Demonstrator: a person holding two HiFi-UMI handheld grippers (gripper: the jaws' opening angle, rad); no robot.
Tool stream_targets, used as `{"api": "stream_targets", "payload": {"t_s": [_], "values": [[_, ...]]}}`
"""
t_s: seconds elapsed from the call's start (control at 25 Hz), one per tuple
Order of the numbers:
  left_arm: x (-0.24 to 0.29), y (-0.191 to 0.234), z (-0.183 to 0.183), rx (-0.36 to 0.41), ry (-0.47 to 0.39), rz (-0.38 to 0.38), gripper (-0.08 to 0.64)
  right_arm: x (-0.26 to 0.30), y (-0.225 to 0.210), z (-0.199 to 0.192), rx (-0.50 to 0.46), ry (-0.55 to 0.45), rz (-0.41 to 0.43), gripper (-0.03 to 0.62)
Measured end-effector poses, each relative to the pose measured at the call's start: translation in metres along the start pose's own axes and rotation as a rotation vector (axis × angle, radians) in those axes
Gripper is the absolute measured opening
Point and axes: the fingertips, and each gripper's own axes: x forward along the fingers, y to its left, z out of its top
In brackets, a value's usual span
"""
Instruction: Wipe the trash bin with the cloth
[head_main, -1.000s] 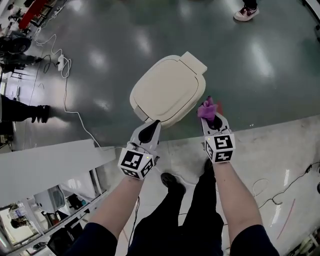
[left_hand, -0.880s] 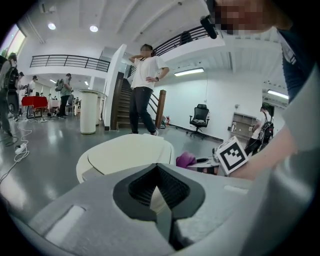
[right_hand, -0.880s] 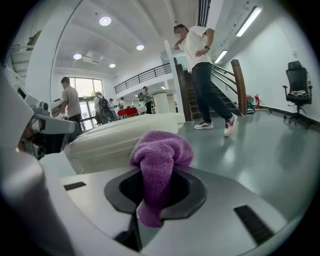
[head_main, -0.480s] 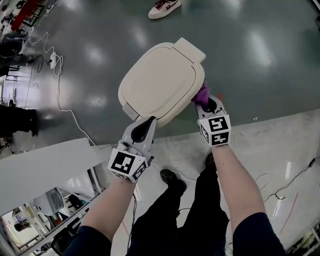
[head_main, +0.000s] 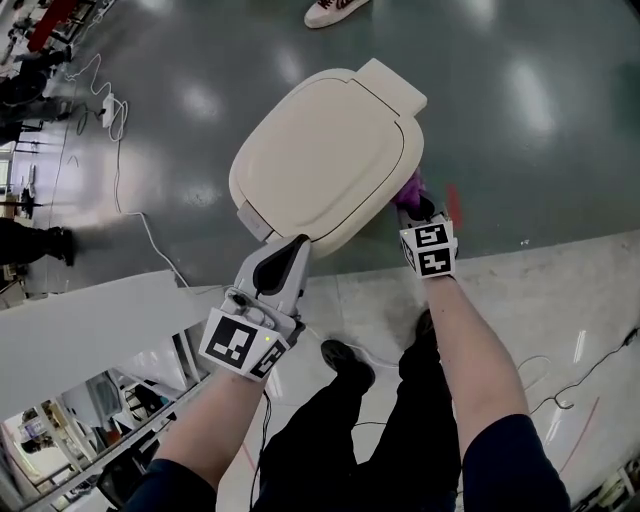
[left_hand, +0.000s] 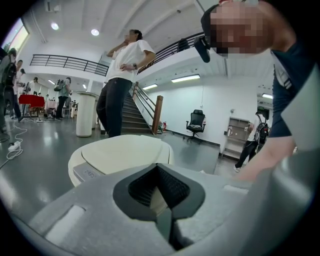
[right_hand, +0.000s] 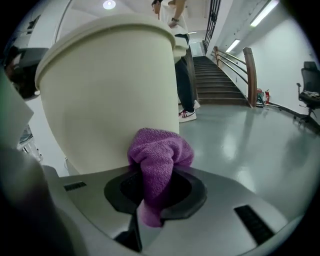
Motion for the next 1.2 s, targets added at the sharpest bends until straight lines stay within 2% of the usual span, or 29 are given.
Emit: {"api": "stream_targets", "payload": {"t_s": [0.32, 0.64, 0.84, 1.2], "values": [[0.000, -0.005, 0.001, 0.032, -0.068, -0.021, -0.012, 0.050, -0.003, -0.071, -0.029, 0.112, -0.015, 0.077], [-0.001, -0.004, -0.001, 0.051, -0.100, -0.025, -0.012, 0.075, -0.003, -0.109, -0.017, 0.176, -0.024, 0.077], [-0.001, -0.002, -0.003, 0.018, -0.084, -0.009, -0.012, 0.050, 0.013, -0.082, 0.009, 0.137, -0.003, 0.077], [0.002, -0.005, -0.003, -0.023, -0.009, -0.021, -0.012, -0.050, 0.057, 0.040, 0.060, -0.054, 0.052, 0.077]]}}
